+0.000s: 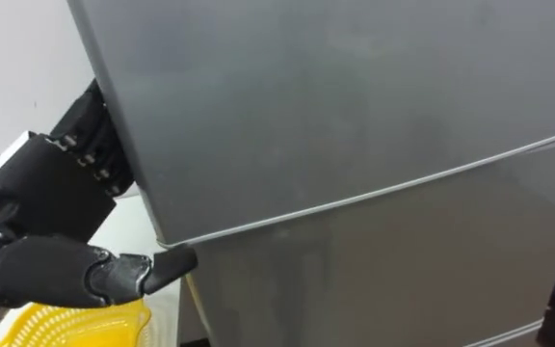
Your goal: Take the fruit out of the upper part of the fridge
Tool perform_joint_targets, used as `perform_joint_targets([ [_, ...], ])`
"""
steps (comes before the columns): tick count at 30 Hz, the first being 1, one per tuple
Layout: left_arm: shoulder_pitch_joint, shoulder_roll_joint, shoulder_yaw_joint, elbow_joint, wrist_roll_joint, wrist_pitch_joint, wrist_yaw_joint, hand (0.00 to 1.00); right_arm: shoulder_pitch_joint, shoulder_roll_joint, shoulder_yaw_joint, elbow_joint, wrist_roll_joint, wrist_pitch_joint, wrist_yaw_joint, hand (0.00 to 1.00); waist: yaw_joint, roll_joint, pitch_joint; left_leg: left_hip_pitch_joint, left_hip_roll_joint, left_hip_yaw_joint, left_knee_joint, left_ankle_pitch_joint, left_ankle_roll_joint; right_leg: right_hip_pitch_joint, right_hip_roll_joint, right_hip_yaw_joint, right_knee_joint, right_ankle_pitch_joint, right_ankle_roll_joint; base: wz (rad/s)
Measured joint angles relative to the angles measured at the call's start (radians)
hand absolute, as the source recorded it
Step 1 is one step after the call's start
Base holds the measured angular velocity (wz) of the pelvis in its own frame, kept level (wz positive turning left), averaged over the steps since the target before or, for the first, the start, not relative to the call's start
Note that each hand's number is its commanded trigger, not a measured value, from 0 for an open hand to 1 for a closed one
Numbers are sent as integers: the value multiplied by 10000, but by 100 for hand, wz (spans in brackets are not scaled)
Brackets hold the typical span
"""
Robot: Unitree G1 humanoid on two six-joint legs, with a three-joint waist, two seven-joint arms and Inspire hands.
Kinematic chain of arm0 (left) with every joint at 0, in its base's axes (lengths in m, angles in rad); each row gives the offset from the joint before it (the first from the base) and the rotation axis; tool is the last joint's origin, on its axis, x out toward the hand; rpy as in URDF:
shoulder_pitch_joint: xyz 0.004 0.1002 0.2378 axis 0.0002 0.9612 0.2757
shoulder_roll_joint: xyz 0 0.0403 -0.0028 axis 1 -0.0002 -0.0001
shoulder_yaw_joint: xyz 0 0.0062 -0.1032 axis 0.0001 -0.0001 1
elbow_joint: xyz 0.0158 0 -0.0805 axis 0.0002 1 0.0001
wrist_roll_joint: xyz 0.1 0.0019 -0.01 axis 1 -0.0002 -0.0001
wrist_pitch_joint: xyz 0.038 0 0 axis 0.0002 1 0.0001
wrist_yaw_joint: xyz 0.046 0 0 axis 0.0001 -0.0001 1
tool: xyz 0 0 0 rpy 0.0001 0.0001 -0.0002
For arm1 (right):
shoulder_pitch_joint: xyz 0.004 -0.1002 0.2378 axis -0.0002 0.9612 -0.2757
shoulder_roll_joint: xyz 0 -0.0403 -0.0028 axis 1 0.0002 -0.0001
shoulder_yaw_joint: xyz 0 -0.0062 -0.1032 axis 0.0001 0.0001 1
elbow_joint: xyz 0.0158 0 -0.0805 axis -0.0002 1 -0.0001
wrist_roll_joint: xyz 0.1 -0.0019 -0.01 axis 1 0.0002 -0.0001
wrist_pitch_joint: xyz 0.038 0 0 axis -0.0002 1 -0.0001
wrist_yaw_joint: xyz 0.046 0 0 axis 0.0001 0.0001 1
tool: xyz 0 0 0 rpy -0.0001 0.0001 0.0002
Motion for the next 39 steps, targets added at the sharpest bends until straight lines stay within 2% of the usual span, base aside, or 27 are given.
perform_joint_targets([
  [3, -6, 198, 22, -17, -79, -3, -121, 0, 65, -67, 0, -2, 42, 9, -7, 0, -2, 7, -4, -31, 0, 0, 1, 0, 0, -1, -7, -33, 5, 4, 4, 2],
  [6, -6, 213, 38, -19, -86, -3, -289, 1, 71, -66, 1, -4, 41, 16, -2, 0, -7, 29, -6, -36, 28, 0, 1, 0, 0, 80, -22, -30, 9, 5, 5, 10],
  [7, -6, 221, 38, -18, -187, 0, -354, 10, 57, -66, 1, -4, 25, 21, -1, 0, -6, 49, -7, -36, 46, 15, 6, 0, 0, 96, -34, -65, 10, 7, 9, 10],
  [8, -5, 230, 33, -12, -291, 7, -375, 53, 50, -66, 1, -7, 25, 23, 2, 0, -7, 53, -2, -36, 46, 24, 8, 0, 0, 103, -39, -90, 10, 8, 11, 9],
  [9, -5, 239, 23, -11, -338, 14, -439, 87, 49, -59, 10, -15, 29, 24, 4, 0, 2, 54, 2, -37, 46, 32, 8, 0, 0, 112, -38, -93, 10, 8, 11, 7],
  [10, -5, 250, 17, -11, -365, 17, -464, 100, 49, -51, 13, -17, 30, 29, 4, 0, 4, 53, 2, -36, 48, 32, 9, 0, 0, 118, -36, -94, 10, 8, 11, 7],
  [14, -5, 319, 295, -2, -634, 227, -520, 100, 92, -46, 5, -44, -14, 164, 6, 0, 22, 40, 9, -42, 50, 31, 29, 0, 1, 114, -31, -83, -8, 5, 14, 7],
  [17, -6, 379, 581, -3, -859, 258, -521, 100, 108, -51, -4, -45, -18, 232, 3, 0, 25, 35, 7, -102, 45, 38, 109, -1, 2, 124, -33, -56, -27, -4, 23, 5],
  [20, 2, 580, 419, -5, -1255, 301, -1041, 100, 152, -46, -3, -45, -17, 227, 2, 0, 90, 32, 6, -103, 50, 116, 119, 5, 12, 120, -31, -1, -18, -4, 24, 0],
  [22, 2, 610, 311, -18, -1453, 301, -1294, 100, 197, -49, -3, -45, -18, 230, -2, 0, 152, 33, -5, -104, 52, 180, 125, 16, 29, 119, -37, 28, -14, -3, 27, 0],
  [23, 0, 621, 266, -33, -1529, 297, -1389, 54, 206, -51, -4, -46, -18, 229, -7, 0, 159, 37, -13, -97, 53, 207, 136, 17, 32, 121, -38, 62, -10, -1, 30, -5],
  [24, -5, 637, 197, -53, -1624, 298, -1426, 15, 206, -50, -4, -49, -17, 227, -6, 0, 149, 51, -22, -83, 59, 241, 139, 17, 33, 122, -36, 94, -5, 0, 31, -7],
  [25, -15, 645, 147, -53, -1623, 299, -1437, 0, 206, -50, -4, -49, -18, 227, -4, 0, 138, 61, -28, -73, 62, 259, 139, 18, 33, 122, -34, 112, -1, 0, 31, -8],
  [30, -17, 809, -673, -68, -1609, 365, -2106, 0, 145, -50, -2, -55, 11, 214, -8, 0, -84, 135, -42, -26, 96, 326, 139, 18, 32, 131, -7, 153, 4, 2, 21, -3],
  [39, -35, 1055, -1096, -148, -1544, 384, -3036, 0, 63, -51, -4, -173, 2, 169, -119, 0, -328, 135, -38, 38, 112, 584, 113, 18, 31, 121, -42, 194, 4, -2, 15, -4],
])
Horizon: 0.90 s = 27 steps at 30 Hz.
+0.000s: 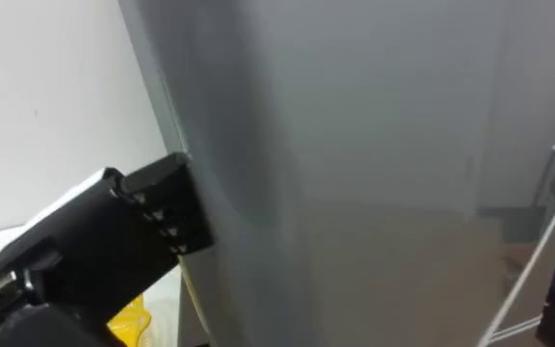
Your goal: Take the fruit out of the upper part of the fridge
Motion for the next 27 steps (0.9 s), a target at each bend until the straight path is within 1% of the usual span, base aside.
perform_joint_targets([
  [5, -67, 63, -15, -251, -2, 0, -390, 0, -22, -2, 0, -46, -2, -75, -36, 0, -20, -17, 11, 2, 2, 11, -9, 0, 0, -3, -2, 2, -7, -1, 2, 0],
  [9, -372, 86, -314, -251, 0, 0, -611, 0, -27, -6, 10, -43, -4, -93, -61, 0, -20, -48, 29, 8, 0, 12, -18, 0, 0, 1, -4, -14, -9, -1, 2, 0],
  [11, -426, 85, -490, -251, 0, -1, -698, 0, -25, -6, 16, -43, -4, -130, -100, 0, -26, -62, 37, 9, -1, 12, -18, 0, 0, 5, -7, -23, -8, -1, 3, 0],
  [15, -483, 85, -849, -251, -1, -1, -687, 0, -20, -8, 237, -41, 9, -197, -144, 0, -89, -85, 52, 22, 1, 19, -21, 0, 0, 8, -8, -10, -9, 0, 3, 0],
  [20, -523, 85, -939, -251, -1, -2, -669, 0, -4, -8, 415, -33, 17, -288, -158, 0, -149, -98, 61, 35, 0, 26, -42, 0, 0, 7, -9, -6, -10, 0, 3, 0],
  [22, -552, 85, -1084, -251, -1, -2, -661, 0, -26, -8, 417, -33, 41, -290, -183, 0, -180, -117, 68, 65, -3, 27, -104, 0, 0, 7, -7, -5, -15, 0, 3, 0],
  [25, -575, 71, -1217, -251, -1, -2, -655, 0, -27, -9, 422, 3, 75, -298, -254, 0, -264, -138, 72, 113, 2, 134, -148, 0, 0, 7, -4, 39, -23, -1, 5, -7],
  [26, -624, 31, -1279, -255, 23, -2, -649, 0, -58, -11, 420, 5, 74, -305, -254, 0, -259, -141, 73, 131, -1, 183, -186, 0, 0, -4, 1, 83, -28, -2, 6, -10],
  [27, -626, -71, -1280, -271, 229, -7, -623, 0, -115, -13, 422, 15, 73, -308, -248, 0, -252, -142, 72, 160, -4, 223, -224, 0, -1, -7, 9, 133, -29, -2, 6, -9],
])
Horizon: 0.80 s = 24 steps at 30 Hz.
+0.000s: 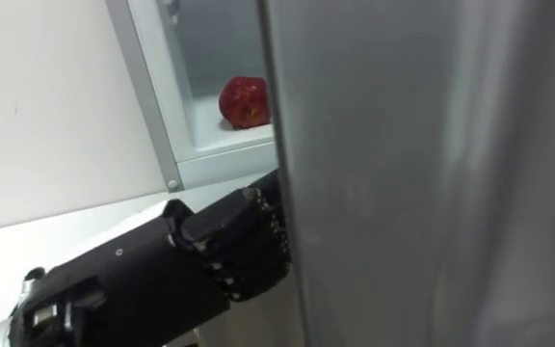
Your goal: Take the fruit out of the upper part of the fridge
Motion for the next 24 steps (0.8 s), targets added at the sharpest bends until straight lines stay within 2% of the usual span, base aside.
perform_joint_targets([
  [2, -12, -65, -32, -34, 284, -18, 147, 0, -15, 1, 32, 17, 4, -68, -4, 0, -45, -4, -3, 0, -4, 2, -50, 1, -1, -18, 4, -6, -14, 0, 1, -3],
  [5, -425, -92, -437, -122, 828, -50, 472, 0, -24, -8, 260, 97, 42, -218, -49, 0, -39, -6, -7, 0, -11, 1, -88, 2, -2, -30, 5, -3, -24, 2, 1, 0],
  [7, -783, -227, -664, -162, 859, -121, 519, 0, -22, -8, 267, 167, 42, -320, -87, 0, -53, -5, -8, 11, -5, 1, -100, 2, -3, -29, 1, 2, -23, 3, 2, 0],
  [9, -1177, -497, -834, -198, 861, -320, 527, 0, -46, -8, 264, 166, 44, -455, -130, 0, -93, -2, -14, 36, 3, 16, -106, 2, -3, -33, 2, 29, 1, 4, 3, -4],
  [11, -1319, -631, -932, -218, 860, -481, 540, 0, -93, -7, 266, 156, 38, -552, -206, 0, -215, 5, -19, 35, 7, 16, -107, 3, -4, -39, 4, 33, 13, 4, 2, 0],
  [16, -1348, -811, -1140, -167, 887, -524, 816, 0, -108, -1, 364, 165, 30, -591, -308, 0, -547, -14, -25, 45, 11, 28, -107, 3, -5, -33, 0, 17, 45, 7, 0, 0],
  [22, -1366, -909, -1896, -145, 1088, -525, 1316, 0, -133, 7, 461, 393, 284, -597, -373, 0, -706, -192, -43, 95, 18, 35, -71, 3, -4, 17, 1, 14, 61, 10, 0, 0],
  [24, -1367, -966, -2114, -146, 1088, -526, 1444, 0, -217, -10, 461, 428, 290, -617, -451, 0, -761, -199, -41, 48, 44, 220, -42, 3, -3, -66, 4, 80, 24, 13, -1, -7],
])
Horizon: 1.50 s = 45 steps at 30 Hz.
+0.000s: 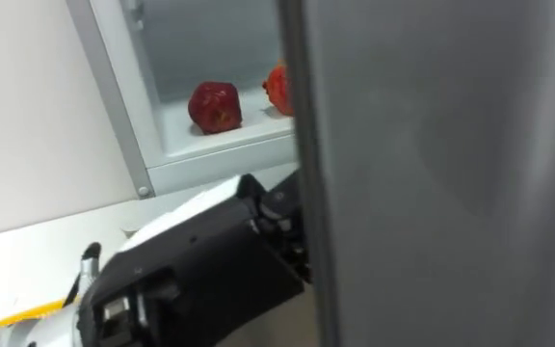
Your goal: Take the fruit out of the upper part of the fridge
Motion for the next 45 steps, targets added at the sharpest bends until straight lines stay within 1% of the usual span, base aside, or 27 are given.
perform_joint_targets([
  [4, -11, -263, -279, -19, 13, -1, 163, 0, -94, -5, 27, 16, 87, -28, -107, 0, -60, 4, -3, -40, 0, 228, 15, 1, 1, -91, 8, 63, 6, 16, 3, -8],
  [6, -217, -369, -471, -21, 197, -1, 181, 0, -98, -3, 153, 16, 88, -34, -127, 0, -64, 5, -4, -40, 2, 252, -6, 1, 1, -101, 6, 60, 3, 17, 3, 0],
  [10, -621, -408, -716, -17, 197, -1, 171, 0, -98, -1, 288, -1, 80, -35, -110, 0, -119, 7, -6, -41, 11, 261, -31, 1, 0, -92, 5, 57, 19, 21, 1, 0],
  [12, -701, -550, -843, -11, 195, -1, 155, 0, -118, 2, 289, -11, 109, -31, -72, 0, -209, 5, -6, -33, 13, 261, -56, 2, -1, -85, 3, 40, 26, 21, 2, 0],
  [15, -747, -743, -944, 15, 195, 0, 144, 0, -197, 3, 296, -6, 246, -23, -83, 0, -365, 2, -5, -21, 40, 280, -63, 2, -2, -86, 5, 47, 26, 23, 3, 0],
  [19, -832, -962, -1143, 102, 194, -5, 175, 0, -216, 15, 438, 15, 429, -22, -147, 0, -385, 2, -5, -3, 52, 298, -63, 1, -2, -82, 6, 52, 29, 35, 8, -1],
  [20, -833, -1057, -1232, 171, 194, -10, 214, 0, -222, 20, 500, 18, 431, -24, -178, 0, -383, 2, -5, 10, 53, 305, -63, 1, -2, -76, 4, 55, 36, 38, 9, 0],
  [25, -833, -1208, -1406, 218, 193, -10, 488, 0, -299, 44, 695, 43, 361, -30, -185, 0, -455, -1, -2, -4, 80, 348, -36, 1, -1, -83, 16, 62, 21, 76, 7, -1],
  [27, -839, -1343, -1433, 252, 194, -9, 540, 0, -309, 44, 706, 49, 357, -23, -183, 0, -542, -7, 2, -5, 81, 350, -32, 1, -1, -86, 29, 95, -14, 77, 8, 0],
  [29, -842, -1358, -1492, 266, 195, -9, 638, 0, -318, 44, 706, 60, 360, -22, -187, 0, -632, -6, 1, -4, 85, 353, -23, 1, 0, -89, 34, 104, -45, 74, 11, -2],
  [32, -916, -1454, -1738, 265, 191, -9, 785, 0, -334, 50, 711, 200, 367, -20, -194, 0, -639, -6, 2, 4, 95, 361, -25, 1, -1, -100, 60, 237, -50, 75, 10, -4],
  [37, -1263, -1513, -2090, 272, 193, -10, 799, 0, -531, 48, 889, 425, 364, -15, -184, 0, -643, 10, 8, -5, 115, 340, -24, 1, -2, -101, 86, 285, -23, 86, -5, -2],
  [40, -1660, -1559, -2244, 409, 188, -12, 796, 0, -735, 48, 983, 486, 365, -11, -189, 0, -656, 54, 33, -24, 112, 334, -22, 1, -2, -102, 86, 283, -39, 86, -5, 0],
  [42, -1847, -1734, -2407, 578, 183, -14, 811, 0, -887, 48, 1104, 541, 370, -25, -209, 0, -673, 91, 42, -28, 108, 333, -28, 1, -2, -101, 86, 279, -59, 86, -5, 0],
  [43, -1849, -1798, -2455, 588, 184, -14, 821, 0, -908, 48, 1118, 546, 371, -31, -221, 0, -673, 103, 44, -29, 106, 334, -30, 1, -2, -100, 86, 279, -68, 87, -5, 0],
  [44, -1855, -1926, -2501, 635, 183, -14, 820, 0, -955, 48, 1199, 554, 372, -33, -271, 0, -674, 133, 40, -31, 103, 335, -37, 1, -3, -94, 87, 280, -98, 93, -5, 0],
  [45, -1878, -1971, -2588, 633, 183, -17, 813, 0, -988, 43, 1305, 580, 372, -32, -302, 0, -684, 175, 30, -33, 104, 338, -44, 1, -3, -83, 96, 288, -149, 120, -6, 0],
])
